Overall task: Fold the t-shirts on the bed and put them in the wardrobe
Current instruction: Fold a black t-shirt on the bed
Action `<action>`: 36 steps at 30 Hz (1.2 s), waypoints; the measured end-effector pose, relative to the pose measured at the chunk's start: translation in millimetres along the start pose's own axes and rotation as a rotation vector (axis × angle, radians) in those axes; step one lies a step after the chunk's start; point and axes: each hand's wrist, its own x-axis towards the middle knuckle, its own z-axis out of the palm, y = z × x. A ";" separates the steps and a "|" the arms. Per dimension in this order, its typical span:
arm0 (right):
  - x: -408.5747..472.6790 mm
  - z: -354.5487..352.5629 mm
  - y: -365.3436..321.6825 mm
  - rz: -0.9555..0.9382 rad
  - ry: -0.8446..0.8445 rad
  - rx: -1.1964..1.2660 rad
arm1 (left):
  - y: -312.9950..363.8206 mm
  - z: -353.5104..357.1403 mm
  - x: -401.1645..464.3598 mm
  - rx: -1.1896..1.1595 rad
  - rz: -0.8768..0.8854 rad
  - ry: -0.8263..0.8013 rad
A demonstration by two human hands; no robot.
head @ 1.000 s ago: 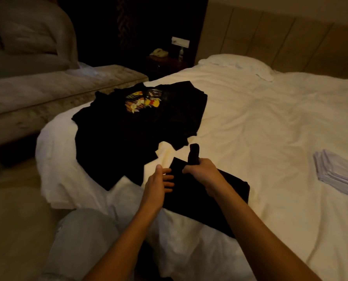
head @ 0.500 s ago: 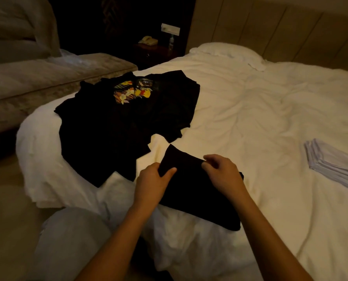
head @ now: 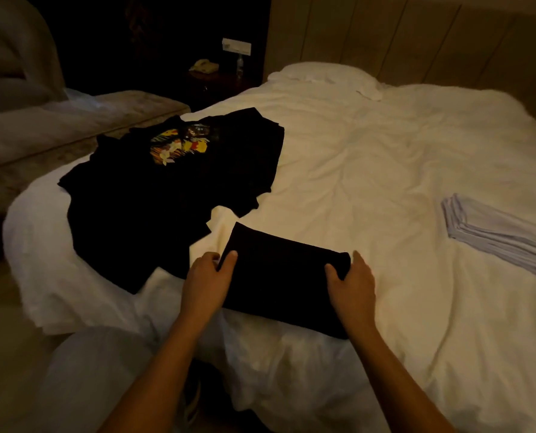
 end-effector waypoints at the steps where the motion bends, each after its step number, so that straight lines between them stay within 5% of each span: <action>1: -1.2 -4.4 0.0 0.101 -0.047 0.106 | 4.5 -2.0 2.3 -0.029 -0.052 -0.020; 6: 8.0 -19.6 3.4 0.450 -0.272 0.577 | 9.8 -1.9 14.1 -0.263 -0.277 -0.175; 11: 9.9 -21.1 10.9 0.501 -0.368 0.751 | 18.0 -3.9 0.5 -0.529 -0.316 -0.283; 22: 14.9 -115.1 65.3 0.346 -0.119 1.000 | 103.8 37.7 -52.4 -0.845 -0.066 -0.556; 36: 57.6 -288.1 219.7 0.422 0.297 0.941 | 251.2 236.0 -109.2 -0.820 0.083 -0.925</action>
